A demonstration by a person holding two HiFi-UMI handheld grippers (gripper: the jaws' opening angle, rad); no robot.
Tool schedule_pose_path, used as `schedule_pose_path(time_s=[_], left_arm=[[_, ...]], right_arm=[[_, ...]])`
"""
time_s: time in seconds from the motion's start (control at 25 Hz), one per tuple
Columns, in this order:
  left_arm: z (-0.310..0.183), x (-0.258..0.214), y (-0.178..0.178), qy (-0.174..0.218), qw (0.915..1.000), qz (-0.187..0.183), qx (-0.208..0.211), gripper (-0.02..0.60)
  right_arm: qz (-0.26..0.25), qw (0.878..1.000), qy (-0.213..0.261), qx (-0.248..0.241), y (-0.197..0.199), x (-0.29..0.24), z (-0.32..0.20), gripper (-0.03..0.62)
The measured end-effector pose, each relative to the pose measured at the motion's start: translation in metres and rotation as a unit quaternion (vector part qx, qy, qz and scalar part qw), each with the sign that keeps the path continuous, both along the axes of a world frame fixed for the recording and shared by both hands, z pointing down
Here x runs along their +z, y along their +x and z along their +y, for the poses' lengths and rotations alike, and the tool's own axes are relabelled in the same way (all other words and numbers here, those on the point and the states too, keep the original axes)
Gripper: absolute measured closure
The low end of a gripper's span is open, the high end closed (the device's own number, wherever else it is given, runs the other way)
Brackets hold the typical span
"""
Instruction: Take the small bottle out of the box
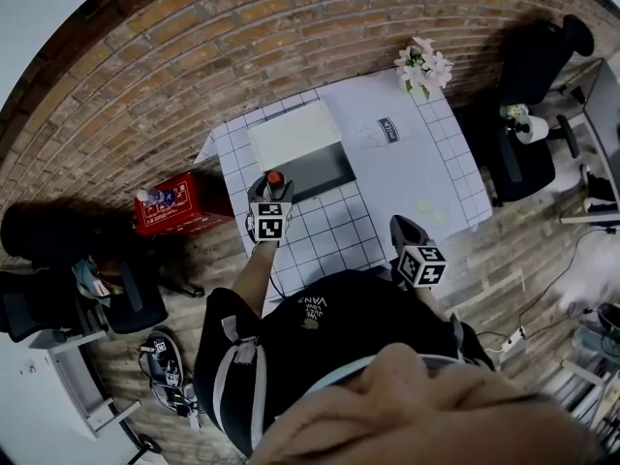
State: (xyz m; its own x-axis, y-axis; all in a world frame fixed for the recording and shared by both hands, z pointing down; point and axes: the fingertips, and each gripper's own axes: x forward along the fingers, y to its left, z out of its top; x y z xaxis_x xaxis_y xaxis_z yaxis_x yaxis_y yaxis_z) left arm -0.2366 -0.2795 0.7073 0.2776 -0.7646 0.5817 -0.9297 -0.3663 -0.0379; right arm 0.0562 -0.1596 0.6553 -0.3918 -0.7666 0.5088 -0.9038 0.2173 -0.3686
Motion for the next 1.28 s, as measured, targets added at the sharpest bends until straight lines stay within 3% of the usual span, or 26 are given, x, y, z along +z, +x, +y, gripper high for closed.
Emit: schedule_pose_path(time_s=[0.36,0.6,0.8,0.96,1.28], left_arm=[[-0.014,0.015,-0.003,-0.013,0.9998,-0.016,-0.006,0.313],[-0.013,0.019,-0.005,-0.022,0.9976,-0.065,0.006,0.314],[-0.013,0.020,-0.005,-0.024,0.9959,-0.086,0.011,0.319],[-0.013,0.021,-0.006,-0.027,0.9939,-0.106,0.019,0.359],[-0.013,0.022,-0.006,-0.030,0.9946,-0.097,0.023,0.362]], right_arm=[[0.003,1.000,-0.003,0.014,0.014,-0.001,0.003,0.591],[0.004,1.000,-0.003,0.014,0.020,-0.001,0.001,0.591],[0.002,1.000,-0.003,0.006,0.017,-0.001,-0.002,0.591],[0.002,1.000,-0.003,0.006,0.018,-0.001,-0.003,0.591],[0.001,1.000,0.000,0.011,0.022,-0.001,-0.003,0.591]])
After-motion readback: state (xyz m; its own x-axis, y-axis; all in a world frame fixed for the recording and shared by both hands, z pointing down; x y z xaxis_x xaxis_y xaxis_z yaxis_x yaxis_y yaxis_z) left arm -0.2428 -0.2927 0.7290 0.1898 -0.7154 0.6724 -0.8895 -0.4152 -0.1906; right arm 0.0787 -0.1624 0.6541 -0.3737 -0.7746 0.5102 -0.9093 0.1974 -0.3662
